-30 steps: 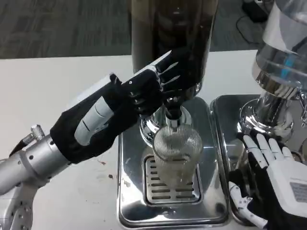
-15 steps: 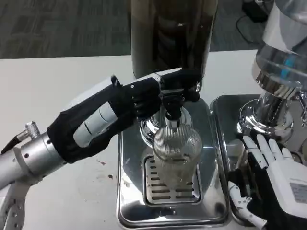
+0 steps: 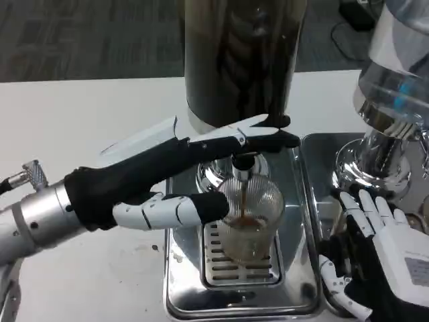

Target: Grasp the cup under the faucet to collect the drink, then remove the cup.

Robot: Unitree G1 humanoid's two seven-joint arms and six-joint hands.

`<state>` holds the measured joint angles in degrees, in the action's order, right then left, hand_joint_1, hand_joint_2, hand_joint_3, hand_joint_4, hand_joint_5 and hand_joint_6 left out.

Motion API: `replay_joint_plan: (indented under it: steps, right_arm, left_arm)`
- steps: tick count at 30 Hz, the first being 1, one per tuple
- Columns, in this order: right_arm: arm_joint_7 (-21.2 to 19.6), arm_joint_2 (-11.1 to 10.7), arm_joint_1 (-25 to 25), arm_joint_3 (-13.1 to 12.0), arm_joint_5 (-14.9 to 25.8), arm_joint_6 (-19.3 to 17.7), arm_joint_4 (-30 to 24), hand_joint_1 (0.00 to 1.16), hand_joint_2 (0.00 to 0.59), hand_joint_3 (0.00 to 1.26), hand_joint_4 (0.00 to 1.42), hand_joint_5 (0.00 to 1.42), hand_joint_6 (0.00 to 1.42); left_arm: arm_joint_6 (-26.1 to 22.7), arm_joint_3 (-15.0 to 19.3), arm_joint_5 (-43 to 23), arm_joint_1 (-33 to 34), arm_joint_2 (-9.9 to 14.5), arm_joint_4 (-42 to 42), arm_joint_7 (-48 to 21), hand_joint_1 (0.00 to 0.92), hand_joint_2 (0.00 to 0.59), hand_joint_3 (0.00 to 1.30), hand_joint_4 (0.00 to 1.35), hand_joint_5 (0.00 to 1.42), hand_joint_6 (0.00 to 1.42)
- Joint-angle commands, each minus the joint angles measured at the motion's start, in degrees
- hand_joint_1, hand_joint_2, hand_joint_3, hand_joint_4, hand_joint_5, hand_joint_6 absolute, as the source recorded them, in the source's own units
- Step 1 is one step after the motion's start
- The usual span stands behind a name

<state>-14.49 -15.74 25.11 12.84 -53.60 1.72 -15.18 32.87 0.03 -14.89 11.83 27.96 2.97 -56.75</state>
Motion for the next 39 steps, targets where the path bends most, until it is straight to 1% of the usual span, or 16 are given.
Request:
replay_joint_plan:
  steps: [1,4,6,8,10,11,13,16,17,19,21,22,23,27,32,39]
  right_arm:
    - [-0.47,0.73,0.46,-0.42,2.36,-0.06,0.44,0.34,0.483,0.08,0.0,0.0,0.0]
    - [-0.57,1.73,1.5,-2.61,9.87,-2.72,0.23,0.34,0.483,0.08,0.0,0.0,0.0]
    - [0.2,1.52,1.58,-3.27,13.67,-4.79,0.48,0.36,0.458,0.09,0.0,0.0,0.0]
    - [2.08,1.1,0.99,-3.49,17.49,-6.58,0.97,0.38,0.415,0.07,0.0,0.0,0.0]
    - [3.93,2.15,0.61,-4.72,23.36,-7.6,1.62,0.39,0.39,0.04,0.0,0.0,0.0]
    - [4.69,2.26,0.35,-5.16,25.41,-8.24,1.61,0.4,0.371,0.02,0.0,0.0,0.0]
    - [7.44,1.39,-0.8,-5.42,28.91,-9.41,1.77,0.41,0.362,0.0,0.0,0.0,0.0]
    - [10.48,0.39,-1.98,-5.43,30.88,-9.47,1.32,0.43,0.334,0.0,0.0,0.0,0.0]
    - [11.09,0.54,-2.12,-5.6,31.69,-9.44,1.26,0.43,0.33,0.0,0.0,0.0,0.0]
    - [12.21,1.02,-2.3,-6.14,33.64,-9.08,1.02,0.43,0.289,0.0,0.0,0.0,0.0]
    - [13.48,0.69,-2.76,-6.19,33.79,-8.39,0.51,0.43,0.267,0.0,0.0,0.0,0.0]
    - [14.39,0.33,-3.27,-6.0,33.71,-7.97,0.3,0.46,0.241,0.0,0.0,0.0,0.0]
    - [15.18,0.22,-3.82,-5.87,33.7,-7.59,0.21,0.46,0.235,0.0,0.0,0.0,0.0]
    - [18.32,0.67,-5.18,-6.25,37.06,-6.65,0.46,0.54,0.193,0.0,0.0,0.0,0.0]
    - [21.09,-0.24,-7.66,-5.29,36.07,-4.21,0.54,0.6,0.165,0.0,0.0,0.0,0.0]
    - [21.66,0.03,-8.85,-4.37,35.45,-3.81,0.58,0.65,0.159,0.0,0.0,0.0,0.0]
  left_arm:
    - [3.2,-2.45,2.8,0.14,1.97,0.43,-0.5,0.0,0.186,0.16,0.0,0.13,0.03]
    - [3.71,-3.12,2.87,-0.05,2.46,0.4,0.27,0.0,0.189,0.16,0.0,0.13,0.02]
    - [3.87,-3.49,2.95,-0.22,2.6,0.24,0.84,0.0,0.19,0.16,0.0,0.13,0.02]
    - [3.89,-3.7,3.11,-0.48,2.8,-0.19,1.54,0.0,0.191,0.16,0.0,0.13,0.02]
    - [3.46,-3.88,3.02,-0.66,3.15,-0.71,2.22,0.0,0.193,0.15,0.0,0.13,0.01]
    - [3.26,-3.97,2.95,-0.66,3.32,-0.91,2.45,0.0,0.194,0.15,0.0,0.13,0.01]
    - [3.02,-4.07,2.99,-0.84,3.62,-1.31,3.12,0.0,0.194,0.15,0.0,0.13,0.01]
    - [2.36,-4.23,2.97,-0.85,3.99,-1.92,4.02,0.0,0.195,0.15,0.0,0.13,0.01]
    - [2.18,-4.31,2.97,-0.8,4.09,-2.04,4.27,0.0,0.195,0.15,0.0,0.13,0.01]
    - [1.78,-4.23,3.33,-0.78,4.16,-2.73,5.09,0.0,0.195,0.15,0.0,0.13,0.01]
    - [1.16,-4.08,3.59,-1.09,4.32,-3.6,5.97,0.0,0.196,0.15,0.0,0.13,0.01]
    - [0.74,-4.07,3.63,-1.21,4.37,-3.97,6.29,0.0,0.196,0.15,0.0,0.13,0.01]
    - [0.34,-4.12,3.66,-1.26,4.43,-4.29,6.56,0.0,0.196,0.15,0.0,0.13,0.01]
    - [-0.63,-4.32,3.71,-1.23,4.39,-4.96,7.04,0.0,0.196,0.15,0.0,0.13,0.01]
    - [-1.51,-4.27,3.68,-1.49,4.46,-5.67,7.46,0.0,0.196,0.15,0.0,0.13,0.01]
    - [-2.74,-3.79,3.3,-2.32,5.24,-6.93,7.75,0.0,0.195,0.15,0.0,0.13,0.01]
